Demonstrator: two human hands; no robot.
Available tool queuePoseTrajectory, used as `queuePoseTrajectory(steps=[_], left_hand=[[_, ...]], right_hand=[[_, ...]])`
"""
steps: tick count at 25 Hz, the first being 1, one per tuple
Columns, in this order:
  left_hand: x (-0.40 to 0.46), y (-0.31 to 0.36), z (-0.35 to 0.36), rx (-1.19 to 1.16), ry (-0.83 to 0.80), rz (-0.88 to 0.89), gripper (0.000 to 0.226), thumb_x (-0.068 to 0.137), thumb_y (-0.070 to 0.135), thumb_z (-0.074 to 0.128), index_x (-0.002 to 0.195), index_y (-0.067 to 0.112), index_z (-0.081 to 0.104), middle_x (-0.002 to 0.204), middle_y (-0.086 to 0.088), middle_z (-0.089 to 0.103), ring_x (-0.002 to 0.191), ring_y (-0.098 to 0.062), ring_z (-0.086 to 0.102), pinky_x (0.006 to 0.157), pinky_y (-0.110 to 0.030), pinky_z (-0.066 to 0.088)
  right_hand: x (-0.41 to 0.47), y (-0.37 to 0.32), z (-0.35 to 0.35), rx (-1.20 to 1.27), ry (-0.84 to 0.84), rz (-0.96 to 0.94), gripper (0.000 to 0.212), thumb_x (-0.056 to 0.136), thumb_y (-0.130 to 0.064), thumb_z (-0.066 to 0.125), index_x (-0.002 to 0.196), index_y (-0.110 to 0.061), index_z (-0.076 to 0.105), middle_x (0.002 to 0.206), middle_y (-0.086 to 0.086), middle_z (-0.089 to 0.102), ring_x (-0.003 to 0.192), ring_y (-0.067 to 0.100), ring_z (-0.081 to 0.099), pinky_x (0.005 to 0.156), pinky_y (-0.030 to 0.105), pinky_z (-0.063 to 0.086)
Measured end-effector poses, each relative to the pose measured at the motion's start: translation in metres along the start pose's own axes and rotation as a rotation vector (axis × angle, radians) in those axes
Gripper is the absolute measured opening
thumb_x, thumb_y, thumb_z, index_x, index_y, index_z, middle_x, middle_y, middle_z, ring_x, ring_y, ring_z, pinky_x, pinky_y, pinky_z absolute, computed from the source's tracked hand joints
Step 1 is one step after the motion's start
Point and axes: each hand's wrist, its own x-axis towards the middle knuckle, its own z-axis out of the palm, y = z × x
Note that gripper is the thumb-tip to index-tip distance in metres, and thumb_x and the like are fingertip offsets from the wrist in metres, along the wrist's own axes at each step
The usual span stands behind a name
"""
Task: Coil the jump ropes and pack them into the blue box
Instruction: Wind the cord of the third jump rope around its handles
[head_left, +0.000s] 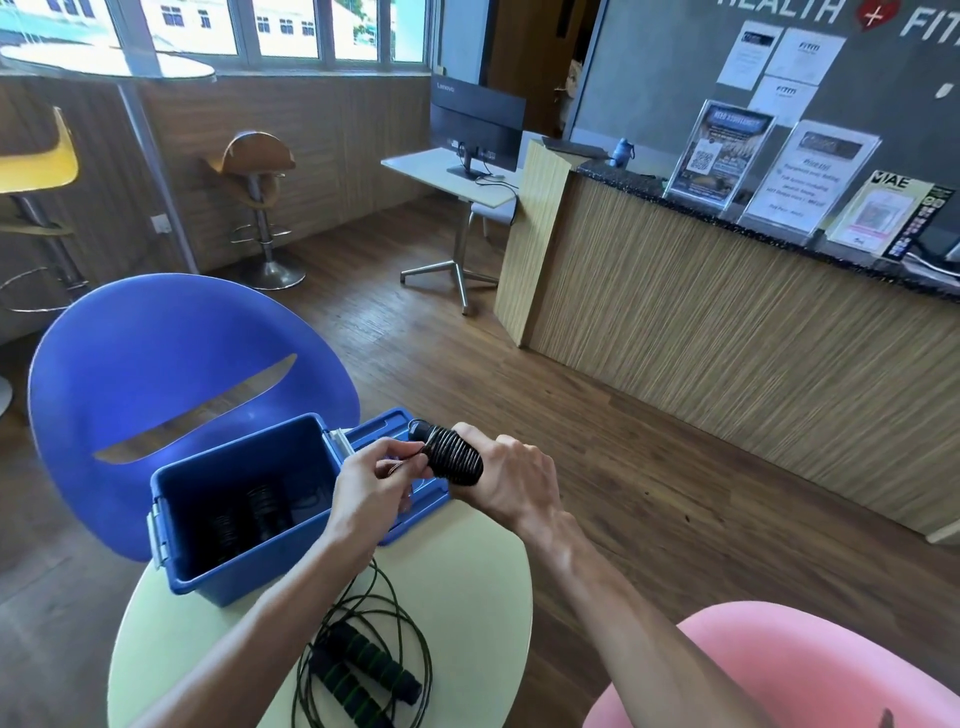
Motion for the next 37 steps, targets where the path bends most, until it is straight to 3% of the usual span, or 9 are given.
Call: queuePoseTrajectory(steps=[4, 9, 15, 19, 25, 29, 33, 37], left_hand=[[-0.002, -0.002, 0.000, -0.481, -0.060, -0.245, 0.017, 0.090, 0.002, 0.061, 0.105, 0.004, 0.070, 0.088, -0.015, 0.073, 0.065, -0.011, 0.059, 0.060, -0.017, 0.054], [0.003, 0.005, 0.004, -0.705, -0.016, -0.394, 0.021, 0.090, 0.014, 0.064, 0.096, -0.006, 0.069, 0.087, -0.018, 0.072, 0.081, -0.018, 0.069, 0.064, -0.025, 0.060], [0.014, 0.018, -0.002, -0.594, -0.038, -0.577, 0.015, 0.090, 0.009, 0.065, 0.094, -0.006, 0.067, 0.086, -0.022, 0.066, 0.077, -0.021, 0.060, 0.061, -0.032, 0.061], [0.017, 0.017, 0.005, -0.624, 0.043, -0.573, 0.014, 0.093, 0.009, 0.062, 0.092, -0.005, 0.062, 0.083, -0.020, 0.064, 0.072, -0.021, 0.062, 0.052, -0.029, 0.060], [0.017, 0.013, 0.009, -0.484, -0.058, -0.627, 0.008, 0.089, 0.003, 0.064, 0.093, 0.000, 0.059, 0.072, -0.009, 0.053, 0.060, -0.013, 0.050, 0.048, -0.022, 0.055], [0.019, 0.011, 0.008, -0.303, -0.097, -0.601, 0.014, 0.092, 0.009, 0.063, 0.088, -0.003, 0.066, 0.066, -0.005, 0.047, 0.058, -0.012, 0.041, 0.046, -0.021, 0.053], [0.017, 0.008, 0.007, -0.210, -0.101, -0.539, 0.014, 0.092, 0.016, 0.064, 0.090, 0.003, 0.069, 0.065, -0.004, 0.056, 0.053, -0.013, 0.045, 0.046, -0.025, 0.050], [0.011, -0.001, 0.007, -0.306, -0.024, -0.625, 0.007, 0.089, 0.014, 0.067, 0.089, 0.009, 0.064, 0.068, -0.002, 0.059, 0.053, -0.010, 0.039, 0.046, -0.023, 0.047]], right_hand=[[0.002, 0.002, -0.001, -0.001, 0.005, 0.000, 0.057, 0.078, -0.057, 0.062, 0.131, -0.046, 0.045, 0.089, 0.005, 0.065, 0.081, 0.034, 0.068, 0.063, 0.033, 0.045], [0.000, 0.003, 0.000, -0.001, 0.011, 0.003, 0.055, 0.080, -0.057, 0.060, 0.131, -0.044, 0.046, 0.088, 0.005, 0.064, 0.081, 0.034, 0.068, 0.062, 0.034, 0.045], [-0.002, 0.007, 0.002, -0.018, 0.028, -0.002, 0.056, 0.080, -0.056, 0.060, 0.133, -0.046, 0.045, 0.087, 0.004, 0.062, 0.080, 0.034, 0.067, 0.064, 0.035, 0.048], [0.001, 0.008, 0.003, -0.033, 0.045, -0.012, 0.058, 0.080, -0.056, 0.061, 0.135, -0.046, 0.045, 0.088, 0.005, 0.062, 0.082, 0.034, 0.067, 0.063, 0.034, 0.046], [-0.001, 0.011, 0.006, -0.048, 0.041, -0.011, 0.057, 0.080, -0.055, 0.059, 0.134, -0.045, 0.044, 0.088, 0.006, 0.063, 0.082, 0.034, 0.067, 0.063, 0.035, 0.047], [-0.004, 0.014, 0.007, -0.060, 0.033, -0.007, 0.055, 0.082, -0.055, 0.058, 0.133, -0.044, 0.045, 0.089, 0.007, 0.063, 0.083, 0.035, 0.068, 0.062, 0.034, 0.044], [-0.005, 0.013, 0.009, -0.063, 0.016, 0.005, 0.054, 0.083, -0.057, 0.055, 0.134, -0.043, 0.044, 0.090, 0.006, 0.063, 0.083, 0.033, 0.068, 0.063, 0.034, 0.043], [-0.008, 0.011, 0.012, -0.079, -0.005, 0.010, 0.054, 0.083, -0.052, 0.056, 0.135, -0.044, 0.044, 0.092, 0.007, 0.063, 0.086, 0.034, 0.067, 0.069, 0.037, 0.050]])
